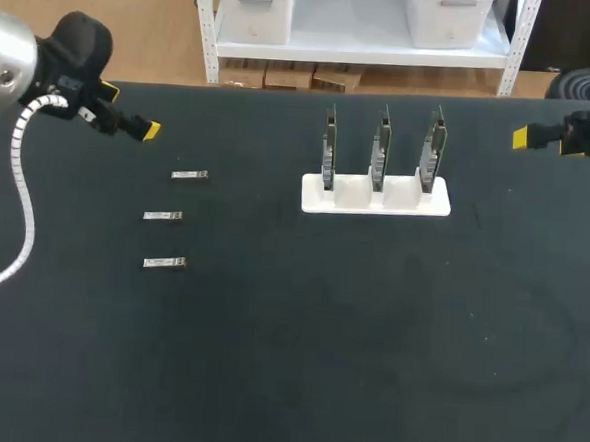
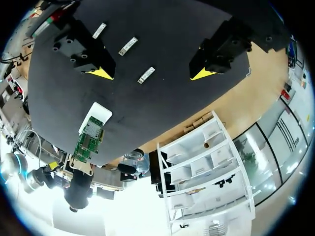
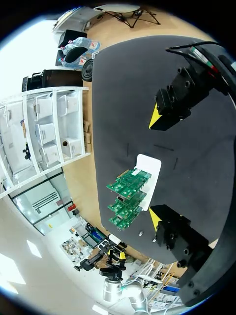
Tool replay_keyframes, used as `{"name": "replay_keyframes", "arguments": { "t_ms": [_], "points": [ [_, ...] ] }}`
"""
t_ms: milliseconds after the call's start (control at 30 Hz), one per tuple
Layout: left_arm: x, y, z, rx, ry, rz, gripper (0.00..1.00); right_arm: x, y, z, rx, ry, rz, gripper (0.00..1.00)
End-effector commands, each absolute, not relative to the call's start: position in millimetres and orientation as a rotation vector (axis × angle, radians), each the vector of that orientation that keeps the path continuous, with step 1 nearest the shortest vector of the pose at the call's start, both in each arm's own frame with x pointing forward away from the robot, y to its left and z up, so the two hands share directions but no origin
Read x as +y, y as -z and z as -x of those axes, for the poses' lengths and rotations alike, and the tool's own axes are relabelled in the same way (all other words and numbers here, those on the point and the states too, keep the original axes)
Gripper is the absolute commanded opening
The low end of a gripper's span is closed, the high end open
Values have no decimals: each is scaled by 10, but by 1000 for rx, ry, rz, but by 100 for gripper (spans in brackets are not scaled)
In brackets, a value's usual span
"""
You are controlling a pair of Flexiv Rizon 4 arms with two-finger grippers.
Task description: Pick up the optical module with the left hand, and insert it into the network port with the right hand.
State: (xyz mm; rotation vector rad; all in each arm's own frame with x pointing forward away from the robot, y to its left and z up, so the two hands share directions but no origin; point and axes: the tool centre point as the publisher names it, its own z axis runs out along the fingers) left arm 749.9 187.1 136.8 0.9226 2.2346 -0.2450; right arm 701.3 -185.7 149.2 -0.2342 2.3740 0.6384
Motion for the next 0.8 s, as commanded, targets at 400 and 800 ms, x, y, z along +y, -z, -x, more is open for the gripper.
{"name": "replay_keyframes", "arguments": {
  "t_ms": [400, 800],
  "points": [
    [1857, -1347, -7676, 2034, 53, -1337, 100, -1849, -1500, -7001, 2375, -632, 230, 100],
    [1825, -1109, -7770, 2084, -80, -1633, 100, -1849, -1500, -7001, 2375, -632, 230, 100]
  ]
}}
